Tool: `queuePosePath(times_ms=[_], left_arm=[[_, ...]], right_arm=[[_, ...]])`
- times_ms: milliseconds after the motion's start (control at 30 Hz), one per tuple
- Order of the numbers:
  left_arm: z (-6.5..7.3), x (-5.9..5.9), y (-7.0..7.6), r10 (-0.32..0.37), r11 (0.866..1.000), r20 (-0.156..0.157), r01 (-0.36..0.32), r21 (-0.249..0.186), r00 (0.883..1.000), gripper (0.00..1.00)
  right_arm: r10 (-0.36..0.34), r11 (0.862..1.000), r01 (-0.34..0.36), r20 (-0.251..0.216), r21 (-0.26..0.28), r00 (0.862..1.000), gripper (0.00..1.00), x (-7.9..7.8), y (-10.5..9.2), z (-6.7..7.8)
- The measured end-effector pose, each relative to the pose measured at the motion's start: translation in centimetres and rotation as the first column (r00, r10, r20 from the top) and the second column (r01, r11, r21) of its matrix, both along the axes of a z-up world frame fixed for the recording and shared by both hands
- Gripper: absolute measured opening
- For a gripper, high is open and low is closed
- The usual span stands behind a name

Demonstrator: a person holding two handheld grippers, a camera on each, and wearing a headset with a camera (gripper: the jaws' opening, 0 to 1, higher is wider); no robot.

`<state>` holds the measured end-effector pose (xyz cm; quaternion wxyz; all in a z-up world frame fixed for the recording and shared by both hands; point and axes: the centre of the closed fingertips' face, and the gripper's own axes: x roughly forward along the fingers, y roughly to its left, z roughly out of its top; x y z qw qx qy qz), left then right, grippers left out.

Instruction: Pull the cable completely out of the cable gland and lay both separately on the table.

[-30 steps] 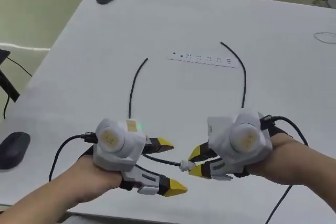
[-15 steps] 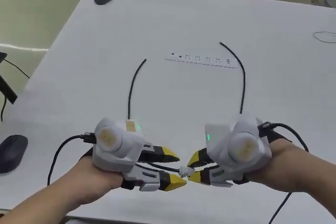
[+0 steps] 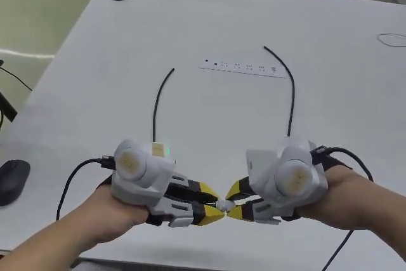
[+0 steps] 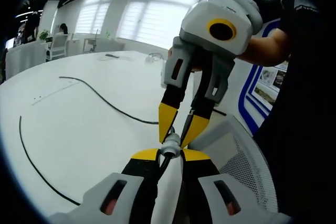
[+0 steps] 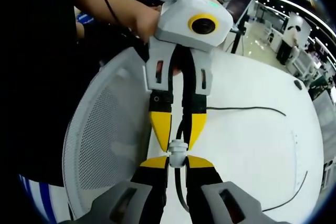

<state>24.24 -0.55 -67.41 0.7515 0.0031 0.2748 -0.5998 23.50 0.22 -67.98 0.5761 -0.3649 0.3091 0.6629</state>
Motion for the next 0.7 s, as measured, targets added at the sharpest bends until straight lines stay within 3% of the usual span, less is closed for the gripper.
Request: queuePosePath(times_ms=[367, 567, 633, 700], left_arm=[[0.2, 0.1, 0.1, -0.004, 1.000, 0.042, 0.004, 0.015, 0.999, 0.15], [0.6, 0.4, 0.2, -0.008, 1.000, 0.092, 0.007, 0.010, 0.996, 0.15], [0.8, 0.5, 0.3, -0.006, 1.000, 0.103, 0.005, 0.014, 0.995, 0.15], [0.8, 0.6, 0.5, -0.012, 1.000, 0.116, 0.010, 0.022, 0.993, 0.15]], right_arm=[[-0.001, 0.999, 0.000, 0.021, 0.048, 1.000, 0.08, 0.1, 0.0, 0.2], [-0.102, 0.987, 0.112, -0.091, 0.112, 0.991, 0.09, 0.6, -0.1, 0.9], [-0.139, 0.977, 0.159, -0.139, 0.145, 0.980, 0.11, 1.0, -0.2, 1.2], [-0.177, 0.961, 0.219, -0.234, 0.167, 0.956, 0.13, 1.0, -0.5, 1.5]])
